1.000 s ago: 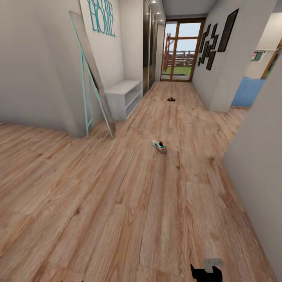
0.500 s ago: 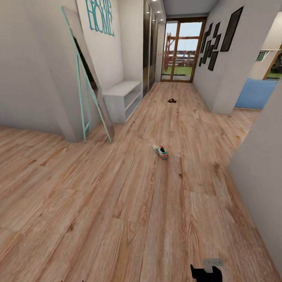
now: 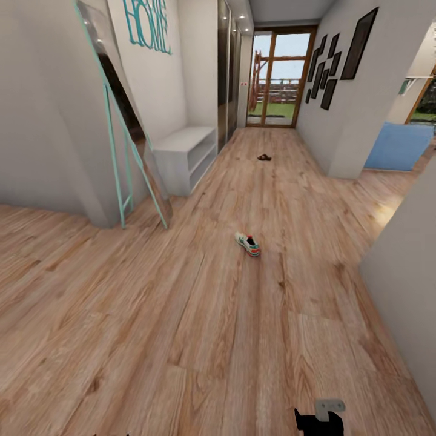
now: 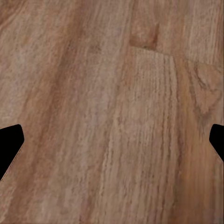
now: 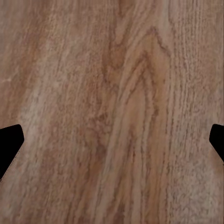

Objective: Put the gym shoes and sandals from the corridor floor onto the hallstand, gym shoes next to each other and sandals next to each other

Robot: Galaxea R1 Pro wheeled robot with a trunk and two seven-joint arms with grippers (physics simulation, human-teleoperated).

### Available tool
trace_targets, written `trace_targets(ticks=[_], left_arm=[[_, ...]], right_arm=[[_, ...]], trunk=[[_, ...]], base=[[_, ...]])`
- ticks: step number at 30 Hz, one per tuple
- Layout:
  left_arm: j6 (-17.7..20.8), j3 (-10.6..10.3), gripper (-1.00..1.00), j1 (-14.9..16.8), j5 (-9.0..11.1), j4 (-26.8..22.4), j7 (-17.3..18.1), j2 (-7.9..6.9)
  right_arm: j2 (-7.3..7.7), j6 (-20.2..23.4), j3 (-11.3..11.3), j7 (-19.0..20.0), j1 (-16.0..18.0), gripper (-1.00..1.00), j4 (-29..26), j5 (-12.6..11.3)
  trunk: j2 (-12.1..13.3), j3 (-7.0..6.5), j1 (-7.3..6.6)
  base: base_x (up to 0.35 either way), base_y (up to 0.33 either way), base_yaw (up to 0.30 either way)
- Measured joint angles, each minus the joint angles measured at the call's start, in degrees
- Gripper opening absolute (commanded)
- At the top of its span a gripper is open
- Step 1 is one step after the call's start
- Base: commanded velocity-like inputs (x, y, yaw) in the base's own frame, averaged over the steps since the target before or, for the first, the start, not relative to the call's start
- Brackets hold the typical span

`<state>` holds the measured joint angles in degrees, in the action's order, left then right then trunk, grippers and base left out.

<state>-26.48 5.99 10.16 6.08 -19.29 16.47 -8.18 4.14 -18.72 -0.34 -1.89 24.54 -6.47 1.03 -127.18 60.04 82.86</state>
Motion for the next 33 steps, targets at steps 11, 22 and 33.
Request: trace_targets(ticks=[11, 22, 33], left_arm=[[0.0, 0.0, 1.0, 0.0, 0.0, 0.0, 0.0, 0.0], [0.0, 0.0, 1.0, 0.0, 0.0, 0.0, 0.0, 0.0], [0.0, 0.0, 1.0, 0.0, 0.0, 0.0, 0.0, 0.0]], right_arm=[[0.0, 0.0, 0.0, -0.1, 0.0, 1.0, 0.0, 0.0], [0.0, 0.0, 0.0, -0.1, 0.0, 1.0, 0.0, -0.1], [-0.03, 0.0, 0.0, -0.1, 0.0, 1.0, 0.0, -0.1]], trunk=[[0.0, -0.17, 0.0], [0.0, -0.22, 0.0], [0.0, -0.23, 0.0]], base=[[0.334, 0.0, -0.229], [0.334, 0.0, -0.116], [0.334, -0.008, -0.009]])
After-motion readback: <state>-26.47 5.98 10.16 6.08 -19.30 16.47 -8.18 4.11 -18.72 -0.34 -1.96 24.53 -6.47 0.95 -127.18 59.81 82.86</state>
